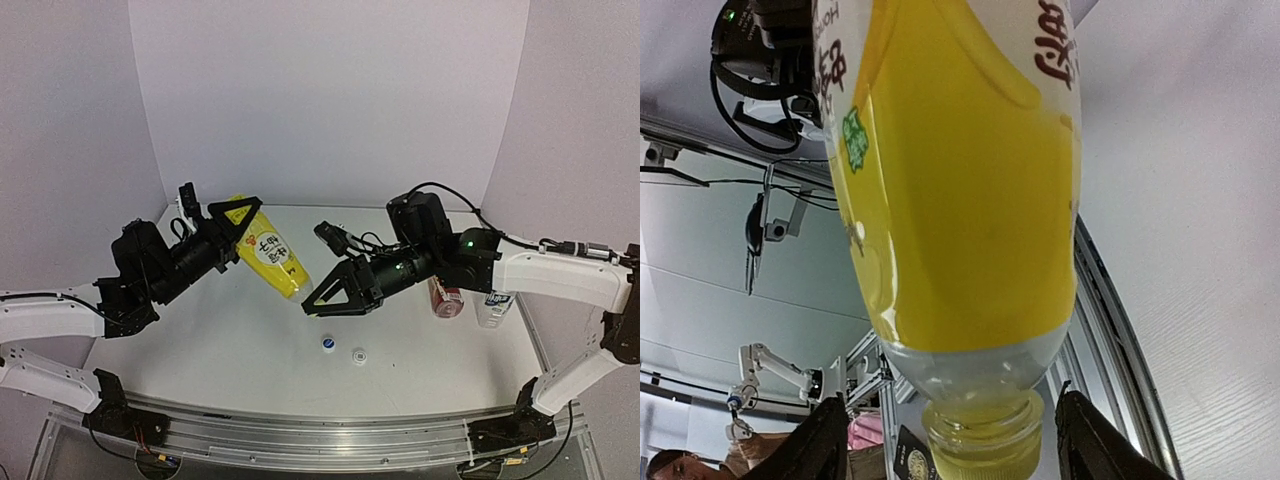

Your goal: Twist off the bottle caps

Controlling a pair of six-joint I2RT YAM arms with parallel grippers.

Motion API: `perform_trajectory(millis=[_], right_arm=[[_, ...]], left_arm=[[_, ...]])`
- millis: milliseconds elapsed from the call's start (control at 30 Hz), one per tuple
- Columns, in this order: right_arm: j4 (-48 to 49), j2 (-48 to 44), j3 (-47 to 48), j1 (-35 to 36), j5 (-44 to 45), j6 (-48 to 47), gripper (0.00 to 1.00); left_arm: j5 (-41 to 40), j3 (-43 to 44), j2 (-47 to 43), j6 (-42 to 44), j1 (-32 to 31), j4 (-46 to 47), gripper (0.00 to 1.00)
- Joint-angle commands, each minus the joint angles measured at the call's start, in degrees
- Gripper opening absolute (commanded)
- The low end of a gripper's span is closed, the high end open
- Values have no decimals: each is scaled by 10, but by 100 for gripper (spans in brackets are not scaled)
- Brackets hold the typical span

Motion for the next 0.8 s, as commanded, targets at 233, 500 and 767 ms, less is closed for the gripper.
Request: perform_trajectory(millis=[233,500,767], right_arm=[[42,5,-6,0,-37,30,56],[47,12,-8,1,-36,39,55],[48,10,-8,1,-18,34,36]], left_arm=[[-50,2,-9,-6,2,7,2],[-64,-3,-16,-14,1,0,1],[-62,-2,-16,-16,2,-10,1]])
